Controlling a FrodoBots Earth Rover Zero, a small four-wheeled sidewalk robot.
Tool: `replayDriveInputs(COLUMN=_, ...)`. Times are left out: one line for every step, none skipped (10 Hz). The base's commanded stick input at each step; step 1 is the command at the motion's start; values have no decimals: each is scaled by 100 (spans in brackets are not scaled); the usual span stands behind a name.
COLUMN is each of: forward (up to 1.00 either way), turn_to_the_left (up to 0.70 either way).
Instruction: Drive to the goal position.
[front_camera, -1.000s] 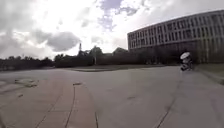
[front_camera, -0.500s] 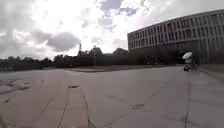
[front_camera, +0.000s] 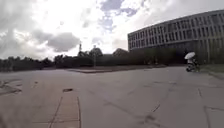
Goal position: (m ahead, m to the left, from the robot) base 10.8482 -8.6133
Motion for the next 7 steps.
replayDriveInputs(forward=70, turn_to_the_left=0)
replayDriveInputs(forward=70, turn_to_the_left=0)
replayDriveInputs(forward=70, turn_to_the_left=0)
replayDriveInputs(forward=70, turn_to_the_left=0)
replayDriveInputs(forward=70, turn_to_the_left=0)
replayDriveInputs(forward=70, turn_to_the_left=0)
replayDriveInputs(forward=70, turn_to_the_left=0)
